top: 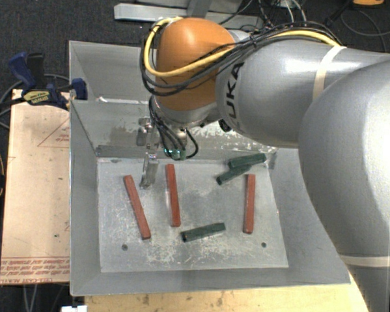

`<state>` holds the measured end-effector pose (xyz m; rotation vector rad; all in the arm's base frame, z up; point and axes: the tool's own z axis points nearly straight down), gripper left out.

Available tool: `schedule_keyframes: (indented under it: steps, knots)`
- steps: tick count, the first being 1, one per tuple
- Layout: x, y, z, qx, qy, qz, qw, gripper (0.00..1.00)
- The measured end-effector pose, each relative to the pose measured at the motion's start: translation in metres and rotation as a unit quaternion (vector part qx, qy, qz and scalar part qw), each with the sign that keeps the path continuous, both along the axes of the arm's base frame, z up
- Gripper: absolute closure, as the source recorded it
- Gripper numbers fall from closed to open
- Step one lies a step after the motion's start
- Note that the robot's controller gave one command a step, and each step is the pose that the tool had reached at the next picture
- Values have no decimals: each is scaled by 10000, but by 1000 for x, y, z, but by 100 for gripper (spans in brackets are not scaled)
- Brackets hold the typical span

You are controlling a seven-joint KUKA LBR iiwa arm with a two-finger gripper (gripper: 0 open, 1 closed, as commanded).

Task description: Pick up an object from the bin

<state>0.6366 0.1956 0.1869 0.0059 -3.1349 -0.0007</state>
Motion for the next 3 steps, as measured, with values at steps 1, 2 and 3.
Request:
schedule_keyframes:
  steps: [1, 2, 3]
  knots:
    - [-44, -5, -118, -8, -19, -2216, 9751, 0]
    - [-88, -34, -86, -13, -21, -2636, 9646, 0]
    - [-92, -12, -81, -12, -27, -4283, 9036, 0]
